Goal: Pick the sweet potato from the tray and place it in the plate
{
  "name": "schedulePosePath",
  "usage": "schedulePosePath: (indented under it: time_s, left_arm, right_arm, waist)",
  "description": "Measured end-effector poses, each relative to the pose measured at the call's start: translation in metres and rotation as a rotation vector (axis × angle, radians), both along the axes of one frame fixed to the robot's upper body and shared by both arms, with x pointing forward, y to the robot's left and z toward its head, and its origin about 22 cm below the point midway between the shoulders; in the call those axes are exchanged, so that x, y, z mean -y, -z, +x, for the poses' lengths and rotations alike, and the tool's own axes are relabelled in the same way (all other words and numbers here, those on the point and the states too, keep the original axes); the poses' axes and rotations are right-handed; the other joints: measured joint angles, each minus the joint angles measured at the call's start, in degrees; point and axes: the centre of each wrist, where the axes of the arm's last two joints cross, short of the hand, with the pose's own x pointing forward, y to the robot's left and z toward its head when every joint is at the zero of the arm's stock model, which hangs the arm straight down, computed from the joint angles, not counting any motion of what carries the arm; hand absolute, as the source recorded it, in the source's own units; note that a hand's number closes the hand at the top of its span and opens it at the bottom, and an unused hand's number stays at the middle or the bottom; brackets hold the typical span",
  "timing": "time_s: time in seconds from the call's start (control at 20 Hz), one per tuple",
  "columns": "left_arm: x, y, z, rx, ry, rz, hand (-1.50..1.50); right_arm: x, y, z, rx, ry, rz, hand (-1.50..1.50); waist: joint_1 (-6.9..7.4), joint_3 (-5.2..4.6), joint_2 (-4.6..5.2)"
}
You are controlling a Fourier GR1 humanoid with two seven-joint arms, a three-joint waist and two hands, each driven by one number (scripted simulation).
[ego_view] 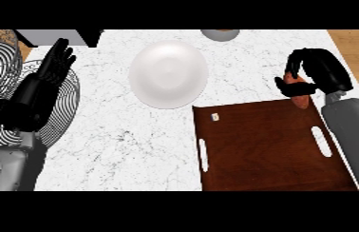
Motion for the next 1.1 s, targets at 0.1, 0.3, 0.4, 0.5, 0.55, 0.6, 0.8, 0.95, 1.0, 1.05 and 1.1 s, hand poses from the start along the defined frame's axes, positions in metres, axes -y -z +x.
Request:
schedulePosePath:
  time_s: [0.1,0.3,0.4,0.5,0.55,0.6,0.8,0.95,1.0,1.05,1.1]
  left_arm:
    - [0.0,0.002,0.001,-0.003,0.001,0.0,0.0]
    - [-0.003,0.005,-0.001,0.0,-0.007,-0.002,0.0]
    - [-0.004,0.003,0.0,0.0,-0.002,-0.002,0.0]
    - [-0.003,0.002,0.001,-0.003,0.005,-0.001,0.0]
    - [-0.002,0.003,0.001,-0.003,0.009,-0.005,0.0]
    - [0.0,0.003,0.001,-0.002,0.01,-0.005,0.0]
    - [0.002,0.003,0.001,0.003,0.015,-0.003,0.0]
    - [-0.002,0.0,-0.002,0.005,0.015,0.001,0.0]
    - [-0.001,0.0,-0.001,0.007,0.018,-0.001,0.0]
    - [0.001,0.001,0.0,0.008,0.018,-0.004,0.0]
    - [0.002,0.0,0.0,0.009,0.026,-0.005,0.0]
  right_arm:
    - [-0.016,-0.008,0.004,0.026,-0.055,0.072,1.5]
    - [-0.051,-0.031,0.005,0.049,-0.144,0.155,1.5]
    - [-0.073,-0.036,0.005,0.053,-0.178,0.174,1.5]
    - [-0.091,-0.042,0.009,0.047,-0.203,0.187,1.5]
    - [-0.102,-0.047,0.011,0.046,-0.209,0.186,1.5]
    - [-0.113,-0.049,0.014,0.045,-0.217,0.192,1.5]
    - [-0.153,-0.055,0.026,0.023,-0.246,0.231,1.5]
    - [-0.181,-0.053,0.033,-0.007,-0.257,0.26,1.5]
    - [-0.19,-0.057,0.037,-0.012,-0.258,0.267,1.5]
    - [-0.198,-0.054,0.041,-0.022,-0.259,0.271,1.5]
    - [-0.209,-0.052,0.043,-0.029,-0.258,0.275,1.5]
  waist:
    - [-0.04,-0.01,0.02]
    - [-0.17,-0.03,-0.04]
    - [-0.09,-0.04,-0.01]
    - [0.04,-0.03,0.06]
    - [0.12,-0.03,0.09]
    - [0.2,-0.03,0.11]
    - [0.52,-0.03,0.2]
    - [0.81,-0.03,0.26]
    - [0.85,-0.02,0.31]
    - [0.94,-0.03,0.35]
    - [1.16,-0.02,0.43]
